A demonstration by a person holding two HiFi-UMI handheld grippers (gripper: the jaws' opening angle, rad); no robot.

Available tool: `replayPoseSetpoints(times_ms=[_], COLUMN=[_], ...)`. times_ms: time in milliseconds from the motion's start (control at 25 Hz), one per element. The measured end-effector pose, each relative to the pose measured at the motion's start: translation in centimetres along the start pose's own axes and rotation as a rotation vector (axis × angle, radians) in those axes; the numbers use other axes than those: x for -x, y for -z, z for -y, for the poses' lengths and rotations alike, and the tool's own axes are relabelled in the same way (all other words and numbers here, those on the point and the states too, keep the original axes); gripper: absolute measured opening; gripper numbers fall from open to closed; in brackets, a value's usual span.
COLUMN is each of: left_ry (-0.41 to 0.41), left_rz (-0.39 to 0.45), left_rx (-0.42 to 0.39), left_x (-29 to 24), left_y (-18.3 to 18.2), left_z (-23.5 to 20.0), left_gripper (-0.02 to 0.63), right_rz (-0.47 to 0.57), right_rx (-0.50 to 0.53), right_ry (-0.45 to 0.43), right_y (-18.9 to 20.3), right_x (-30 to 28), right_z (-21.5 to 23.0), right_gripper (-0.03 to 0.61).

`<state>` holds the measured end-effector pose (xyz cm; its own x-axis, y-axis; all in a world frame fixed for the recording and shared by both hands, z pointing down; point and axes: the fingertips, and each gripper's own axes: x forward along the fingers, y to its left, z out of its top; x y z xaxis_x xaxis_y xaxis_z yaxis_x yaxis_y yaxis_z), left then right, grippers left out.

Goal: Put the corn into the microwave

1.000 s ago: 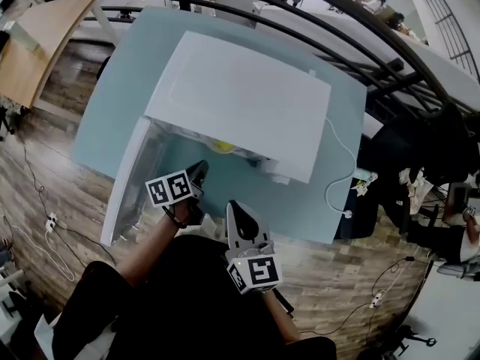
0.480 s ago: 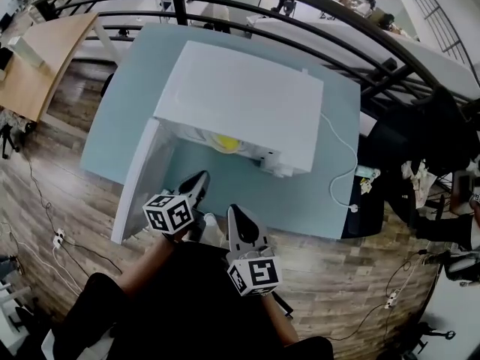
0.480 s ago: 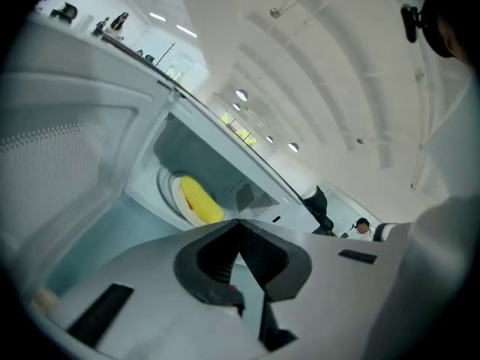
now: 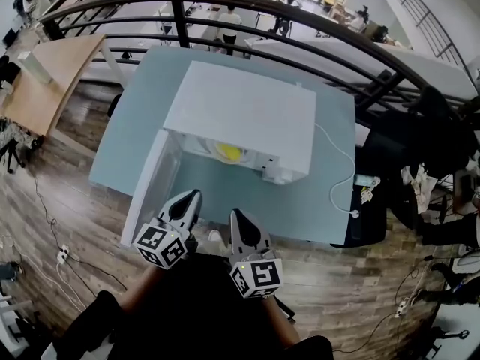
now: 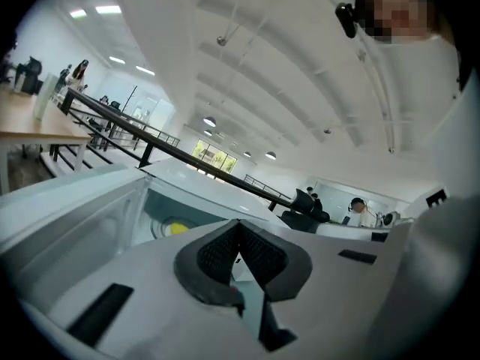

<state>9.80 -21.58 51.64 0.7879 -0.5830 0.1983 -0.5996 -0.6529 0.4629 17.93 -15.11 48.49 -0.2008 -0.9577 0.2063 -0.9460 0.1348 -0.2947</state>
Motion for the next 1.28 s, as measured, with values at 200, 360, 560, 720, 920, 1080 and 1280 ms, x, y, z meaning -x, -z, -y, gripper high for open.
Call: replayPoseSetpoints(times_ms=[200,360,560,720,920,1080,1280], left_ry=[0.007,0.007,-0.004,-0.007,-0.011,-0.016,-0.004], left_rz=[0.029,0.037,0.063,0.085,0.088,0.077,0.061], left_rx=[-0.123,-0.176,-0.203,-0.184,-0.187,-0.177,-0.170], left_x=[2.0,2.9,3.8,3.8,3.9,3.8,3.3], left_y=[-0.9,-0.6,-1.1,-1.5,-1.4,-0.9,-0.4], left_z=[1.4,2.4,2.5,2.5,2.7,2.8,3.1], left_gripper=[0.003,0.003,0.003,0.003,0.003,0.003,0.003], right_rz=[0.026,0.039,0.045,0.042,0.042,0.041,0.038], right_rx=[0.023,0.040,0.073,0.092,0.095,0.091,0.077], right_ry=[-0.001,-0.002,-0.014,-0.024,-0.030,-0.032,-0.027], right_y=[-0.9,-1.2,-1.6,-1.8,-1.7,-1.5,-1.3], right_x=[0.3,1.0,1.4,1.6,1.8,2.1,2.3], right_z=[-0.8,-1.0,-1.9,-2.1,-2.4,-2.2,-1.8], right_gripper=[0.009,0.009,0.009,0.009,0.009,0.009,0.009])
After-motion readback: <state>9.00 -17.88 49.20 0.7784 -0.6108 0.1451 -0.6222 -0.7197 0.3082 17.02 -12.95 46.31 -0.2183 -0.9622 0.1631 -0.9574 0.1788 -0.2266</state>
